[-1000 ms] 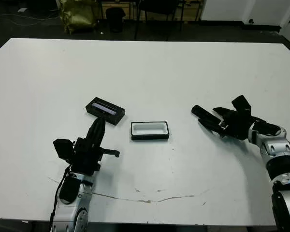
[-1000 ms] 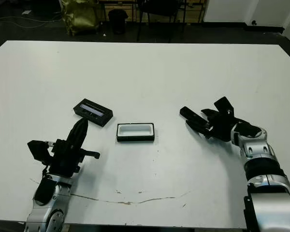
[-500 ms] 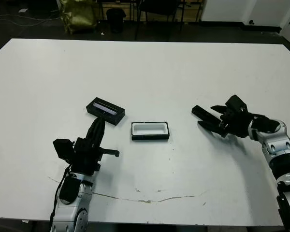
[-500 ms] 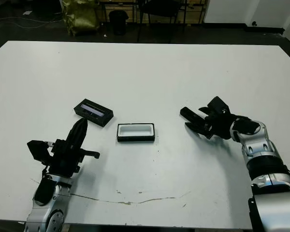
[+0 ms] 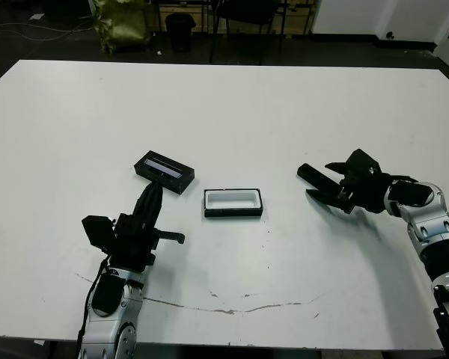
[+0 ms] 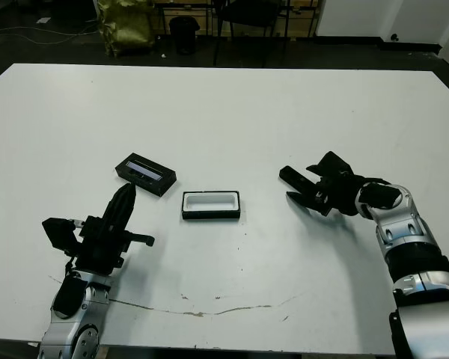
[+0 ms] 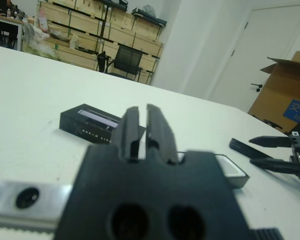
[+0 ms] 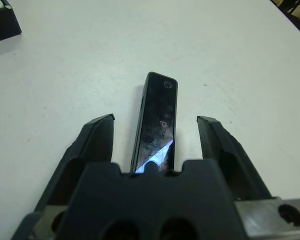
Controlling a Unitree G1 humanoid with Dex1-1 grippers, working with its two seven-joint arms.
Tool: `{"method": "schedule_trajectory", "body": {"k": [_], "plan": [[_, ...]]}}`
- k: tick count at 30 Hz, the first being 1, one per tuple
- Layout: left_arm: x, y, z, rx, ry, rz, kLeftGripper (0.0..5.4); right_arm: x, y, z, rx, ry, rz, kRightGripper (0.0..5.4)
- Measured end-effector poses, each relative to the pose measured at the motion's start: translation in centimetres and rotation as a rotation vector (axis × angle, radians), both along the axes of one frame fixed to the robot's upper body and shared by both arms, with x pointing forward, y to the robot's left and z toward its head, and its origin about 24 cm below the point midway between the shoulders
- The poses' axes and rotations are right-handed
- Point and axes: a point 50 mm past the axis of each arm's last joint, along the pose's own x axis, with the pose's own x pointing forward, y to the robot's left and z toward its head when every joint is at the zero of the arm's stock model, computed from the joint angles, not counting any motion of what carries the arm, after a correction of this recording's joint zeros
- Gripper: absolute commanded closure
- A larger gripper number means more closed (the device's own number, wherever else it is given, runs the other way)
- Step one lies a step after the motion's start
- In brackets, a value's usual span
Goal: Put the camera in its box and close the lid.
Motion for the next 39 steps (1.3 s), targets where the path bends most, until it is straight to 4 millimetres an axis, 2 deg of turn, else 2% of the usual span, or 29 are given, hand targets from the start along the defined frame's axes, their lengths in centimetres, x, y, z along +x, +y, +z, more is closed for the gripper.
{"method": "schedule_trajectory", "body": {"k": [14, 31, 39], "plan": [[0.0, -0.1, 0.0, 0.002, 0.003, -0.004, 5.40, -1.8, -0.1, -2.0, 0.289, 0.045, -0.107, 2.04], [0.1, -0.2, 0.2, -0.002, 0.016, -0.016, 5.40, -2.1, 0.5, -2.0, 0.305, 0.108, -0.147, 2.04], [0.1, -0.2, 0.4, -0.001, 0.015, -0.012, 5.40, -4.2, 2.7, -1.7, 0.330, 0.086, -0.103, 2.04]]}}
